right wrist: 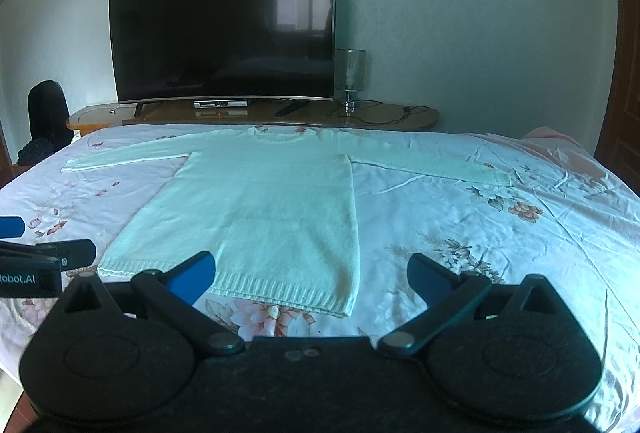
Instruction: Fold small clothes
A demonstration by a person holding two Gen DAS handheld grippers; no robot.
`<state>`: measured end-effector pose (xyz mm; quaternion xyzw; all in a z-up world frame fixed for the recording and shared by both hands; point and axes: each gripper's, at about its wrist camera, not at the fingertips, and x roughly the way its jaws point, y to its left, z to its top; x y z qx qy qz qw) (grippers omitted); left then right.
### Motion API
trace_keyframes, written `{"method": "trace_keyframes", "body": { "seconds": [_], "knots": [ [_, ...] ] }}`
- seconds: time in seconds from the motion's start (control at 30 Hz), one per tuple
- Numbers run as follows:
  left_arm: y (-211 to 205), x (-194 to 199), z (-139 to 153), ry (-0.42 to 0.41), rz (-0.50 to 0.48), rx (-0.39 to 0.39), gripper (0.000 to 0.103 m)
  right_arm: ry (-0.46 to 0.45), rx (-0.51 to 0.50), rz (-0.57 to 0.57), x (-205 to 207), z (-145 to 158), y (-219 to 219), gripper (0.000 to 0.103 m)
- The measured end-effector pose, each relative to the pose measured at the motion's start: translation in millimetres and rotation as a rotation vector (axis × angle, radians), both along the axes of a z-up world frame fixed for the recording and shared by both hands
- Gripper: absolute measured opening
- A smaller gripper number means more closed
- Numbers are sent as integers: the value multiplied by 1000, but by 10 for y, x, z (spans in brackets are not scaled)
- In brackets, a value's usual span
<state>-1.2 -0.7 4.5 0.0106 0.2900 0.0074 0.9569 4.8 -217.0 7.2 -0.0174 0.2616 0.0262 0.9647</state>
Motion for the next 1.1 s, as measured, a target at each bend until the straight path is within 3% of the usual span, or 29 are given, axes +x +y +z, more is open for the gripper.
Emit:
{"method": "trace_keyframes", "body": {
  "seconds": [1.1],
  "knots": [
    [10, 39, 65, -2, 3, 4, 103, -4, 3, 2, 25, 29, 19, 102]
  ]
}}
